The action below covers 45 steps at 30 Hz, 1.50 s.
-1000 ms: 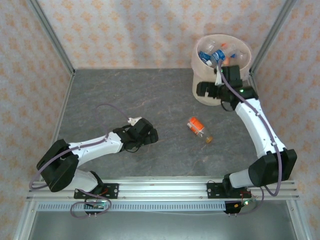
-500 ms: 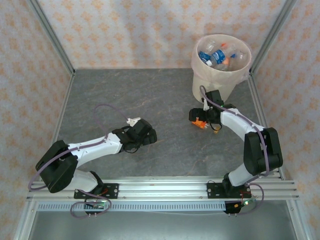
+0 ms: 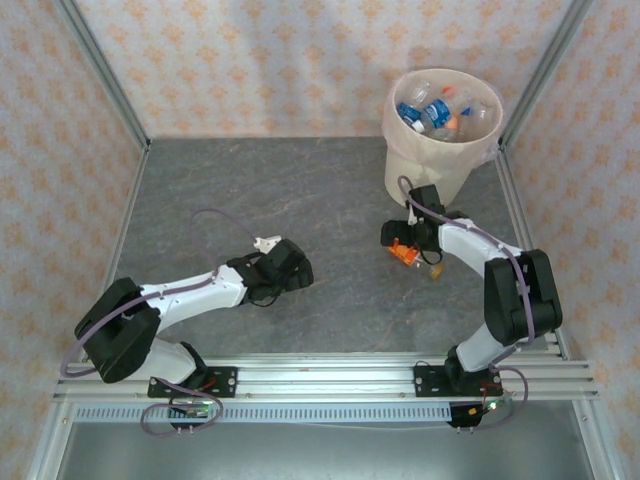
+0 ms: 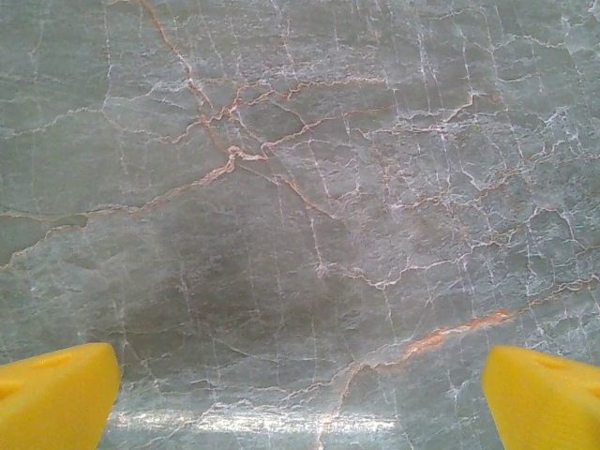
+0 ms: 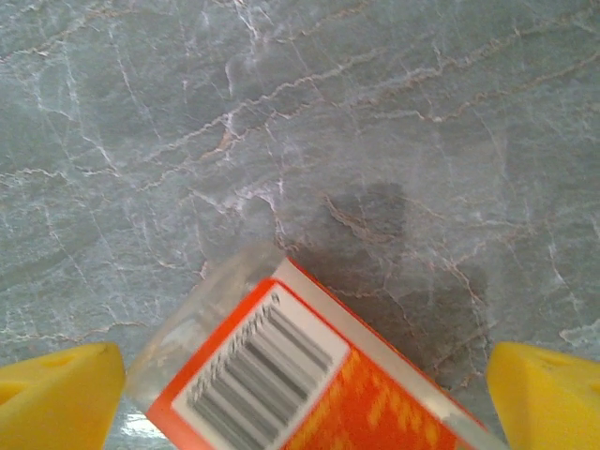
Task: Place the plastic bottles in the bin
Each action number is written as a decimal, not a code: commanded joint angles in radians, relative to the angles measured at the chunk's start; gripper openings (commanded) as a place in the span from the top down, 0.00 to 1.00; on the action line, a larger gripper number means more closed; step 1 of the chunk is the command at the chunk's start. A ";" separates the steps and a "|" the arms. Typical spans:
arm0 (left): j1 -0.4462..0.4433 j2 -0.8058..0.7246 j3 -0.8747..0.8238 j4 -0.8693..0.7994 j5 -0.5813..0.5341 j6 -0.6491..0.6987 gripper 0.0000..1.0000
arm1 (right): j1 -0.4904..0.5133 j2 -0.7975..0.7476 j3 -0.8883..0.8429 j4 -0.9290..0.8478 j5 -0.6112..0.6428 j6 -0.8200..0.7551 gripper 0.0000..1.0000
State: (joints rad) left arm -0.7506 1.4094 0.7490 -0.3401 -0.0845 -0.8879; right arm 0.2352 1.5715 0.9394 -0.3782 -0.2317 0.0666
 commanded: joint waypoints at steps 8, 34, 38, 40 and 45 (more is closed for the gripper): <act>0.005 -0.053 -0.022 0.074 -0.023 0.071 0.00 | 0.003 -0.111 0.138 -0.340 0.013 -0.315 0.01; 0.022 -0.083 -0.017 0.023 -0.090 0.036 0.00 | 0.083 -0.133 0.082 -0.122 0.097 -0.012 0.48; 0.026 -0.131 -0.029 0.050 -0.117 0.027 0.00 | 0.083 -0.301 0.191 0.001 0.010 -0.025 0.49; 0.027 -0.155 -0.034 0.060 -0.139 0.026 0.00 | 0.077 -0.330 0.279 0.055 0.038 -0.059 0.49; 0.031 -0.198 -0.043 0.041 -0.176 0.024 0.00 | -0.026 -0.235 0.510 0.099 0.128 -0.064 0.50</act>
State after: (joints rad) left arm -0.7303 1.2369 0.7227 -0.2893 -0.1871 -0.8452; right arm 0.2729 1.2835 1.3624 -0.3492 -0.1692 0.0139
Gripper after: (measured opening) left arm 0.993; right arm 0.556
